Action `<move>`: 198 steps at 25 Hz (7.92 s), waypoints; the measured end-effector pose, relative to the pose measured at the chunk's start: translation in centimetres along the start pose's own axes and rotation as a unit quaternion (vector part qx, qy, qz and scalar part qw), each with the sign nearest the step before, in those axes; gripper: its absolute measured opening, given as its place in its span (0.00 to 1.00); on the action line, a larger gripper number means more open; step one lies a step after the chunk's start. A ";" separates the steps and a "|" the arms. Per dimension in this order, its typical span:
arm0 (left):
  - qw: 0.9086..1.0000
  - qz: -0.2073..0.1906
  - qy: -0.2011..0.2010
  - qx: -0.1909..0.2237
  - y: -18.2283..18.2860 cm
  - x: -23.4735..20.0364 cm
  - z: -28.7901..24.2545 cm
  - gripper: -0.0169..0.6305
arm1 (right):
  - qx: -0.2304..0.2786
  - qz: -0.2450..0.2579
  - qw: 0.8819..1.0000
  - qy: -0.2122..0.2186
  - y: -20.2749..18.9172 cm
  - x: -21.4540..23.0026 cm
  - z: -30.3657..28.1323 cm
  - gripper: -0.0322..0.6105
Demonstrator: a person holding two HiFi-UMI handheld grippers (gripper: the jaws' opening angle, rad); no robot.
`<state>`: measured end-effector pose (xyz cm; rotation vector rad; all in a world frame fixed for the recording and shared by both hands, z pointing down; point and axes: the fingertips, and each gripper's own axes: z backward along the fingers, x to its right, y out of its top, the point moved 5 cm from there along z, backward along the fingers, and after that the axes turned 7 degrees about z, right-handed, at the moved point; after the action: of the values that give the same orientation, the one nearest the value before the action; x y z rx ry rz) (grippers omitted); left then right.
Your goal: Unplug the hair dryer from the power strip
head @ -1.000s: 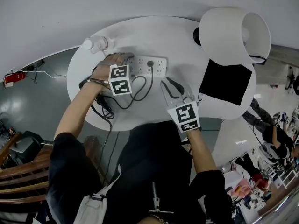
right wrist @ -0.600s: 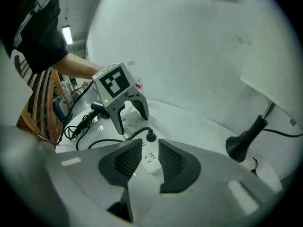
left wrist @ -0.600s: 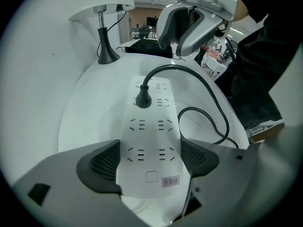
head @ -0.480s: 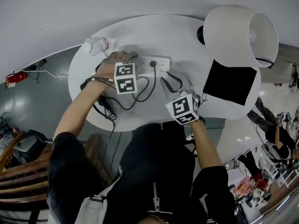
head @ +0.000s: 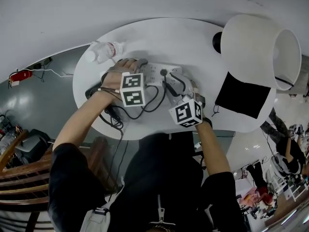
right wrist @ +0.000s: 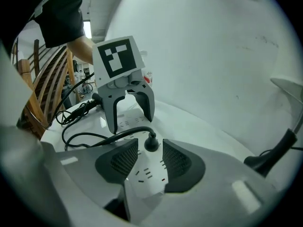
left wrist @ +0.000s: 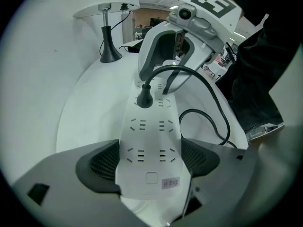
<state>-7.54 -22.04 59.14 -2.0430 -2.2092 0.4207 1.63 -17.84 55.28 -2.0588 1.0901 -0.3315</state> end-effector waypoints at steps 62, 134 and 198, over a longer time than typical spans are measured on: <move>0.999 0.021 0.003 -0.047 0.5 0.1 -0.8 0.65 | 0.006 -0.045 0.999 0.012 1.5 1.1 -1.3 0.13; 1.000 -0.011 0.021 -0.011 3.4 0.7 -1.6 0.66 | -0.023 -0.095 0.995 -0.029 1.9 1.2 -0.9 0.12; 0.987 0.049 0.107 0.112 3.6 2.2 3.4 0.66 | 0.003 -0.090 0.995 -0.044 1.2 0.4 2.9 0.13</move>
<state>-5.13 -20.09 54.64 -1.9800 -1.8556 0.4159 2.68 -17.09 52.38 -2.1501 0.8513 -0.3301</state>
